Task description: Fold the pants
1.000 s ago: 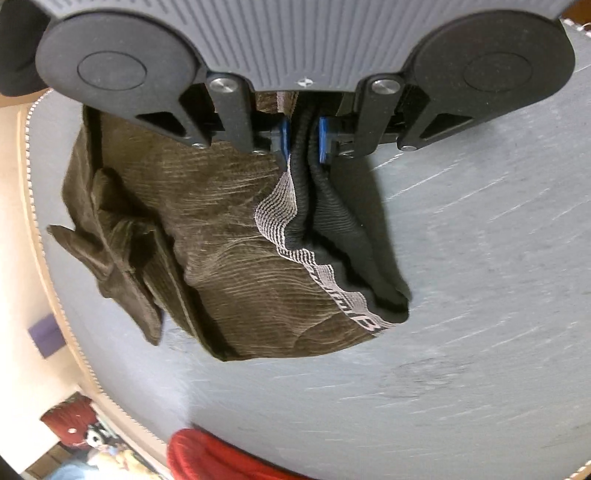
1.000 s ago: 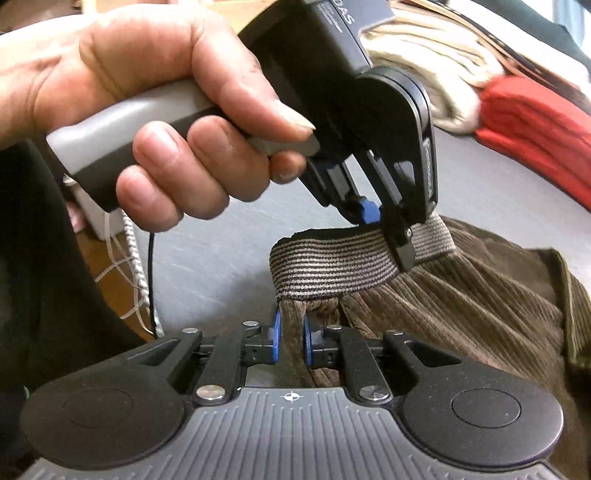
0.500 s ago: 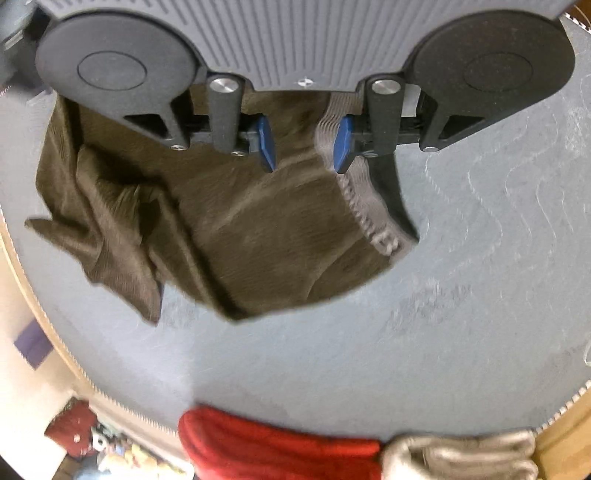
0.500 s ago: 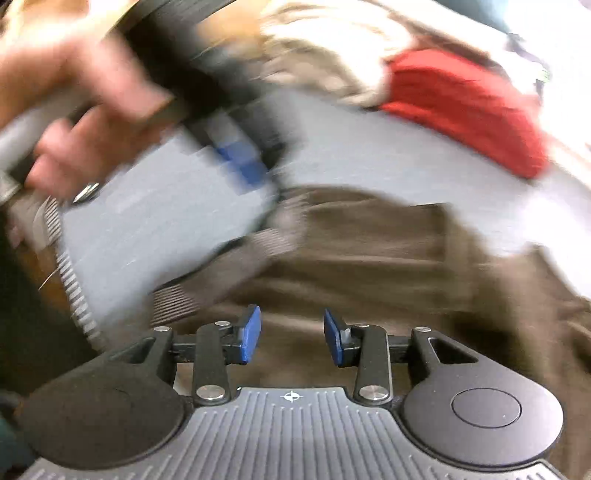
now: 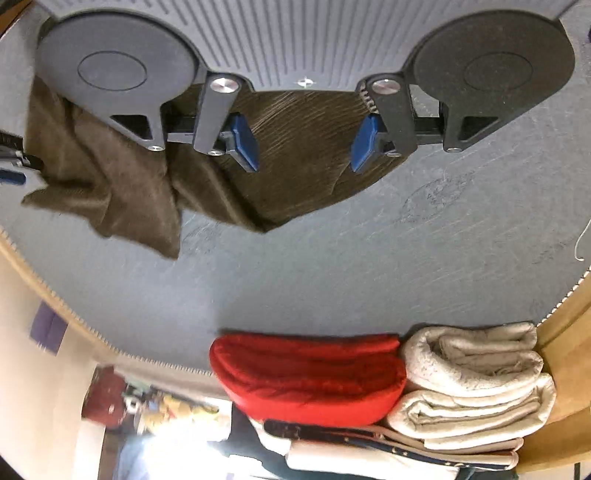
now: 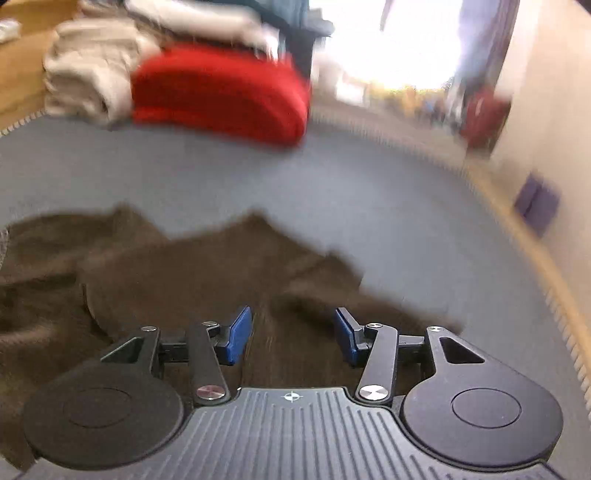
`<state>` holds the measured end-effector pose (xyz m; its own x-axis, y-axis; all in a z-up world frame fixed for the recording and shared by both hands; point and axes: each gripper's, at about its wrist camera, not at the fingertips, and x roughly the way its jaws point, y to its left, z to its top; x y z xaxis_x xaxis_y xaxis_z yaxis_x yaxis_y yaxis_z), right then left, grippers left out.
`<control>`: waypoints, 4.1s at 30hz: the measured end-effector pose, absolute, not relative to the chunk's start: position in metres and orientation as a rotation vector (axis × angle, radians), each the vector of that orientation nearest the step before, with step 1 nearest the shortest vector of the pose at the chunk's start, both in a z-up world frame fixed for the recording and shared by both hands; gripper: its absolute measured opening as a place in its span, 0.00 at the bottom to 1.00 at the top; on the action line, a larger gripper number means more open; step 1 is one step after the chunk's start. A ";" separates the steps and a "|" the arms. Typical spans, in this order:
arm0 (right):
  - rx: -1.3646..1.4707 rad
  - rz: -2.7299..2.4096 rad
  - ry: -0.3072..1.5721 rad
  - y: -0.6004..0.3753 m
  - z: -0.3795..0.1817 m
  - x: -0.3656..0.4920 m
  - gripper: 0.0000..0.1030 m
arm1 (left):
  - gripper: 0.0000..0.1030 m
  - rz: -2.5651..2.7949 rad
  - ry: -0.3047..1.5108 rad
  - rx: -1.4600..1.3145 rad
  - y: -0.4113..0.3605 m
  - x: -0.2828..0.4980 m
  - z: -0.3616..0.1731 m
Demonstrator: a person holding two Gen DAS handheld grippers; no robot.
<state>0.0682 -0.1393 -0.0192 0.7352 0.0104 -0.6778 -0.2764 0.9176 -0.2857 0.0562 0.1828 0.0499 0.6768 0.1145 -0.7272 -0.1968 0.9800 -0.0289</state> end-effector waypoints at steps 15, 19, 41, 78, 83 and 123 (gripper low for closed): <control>-0.396 0.130 1.040 -0.083 -0.110 0.164 0.56 | 0.70 0.178 0.916 -0.078 0.197 0.086 0.019; -0.435 0.121 1.054 -0.074 -0.120 0.167 0.53 | 0.71 0.185 0.927 -0.081 0.209 0.085 0.019; -0.168 -0.042 0.987 -0.243 -0.050 0.080 0.03 | 0.74 0.160 0.920 -0.077 0.195 0.057 0.025; -0.240 0.069 1.066 -0.193 -0.077 0.122 0.01 | 0.74 0.112 0.951 -0.079 0.184 0.075 0.021; -0.176 -0.031 1.123 -0.262 -0.074 0.087 0.01 | 0.75 0.109 0.961 -0.047 0.170 0.071 0.016; 0.797 -0.415 0.939 -0.423 -0.106 0.071 0.36 | 0.72 -0.111 1.026 0.183 0.034 0.005 -0.067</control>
<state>0.0705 -0.4229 -0.1065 0.5431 0.0171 -0.8395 0.6319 0.6501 0.4221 0.0052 0.0340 -0.0669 0.5147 -0.0060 -0.8573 0.1769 0.9792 0.0993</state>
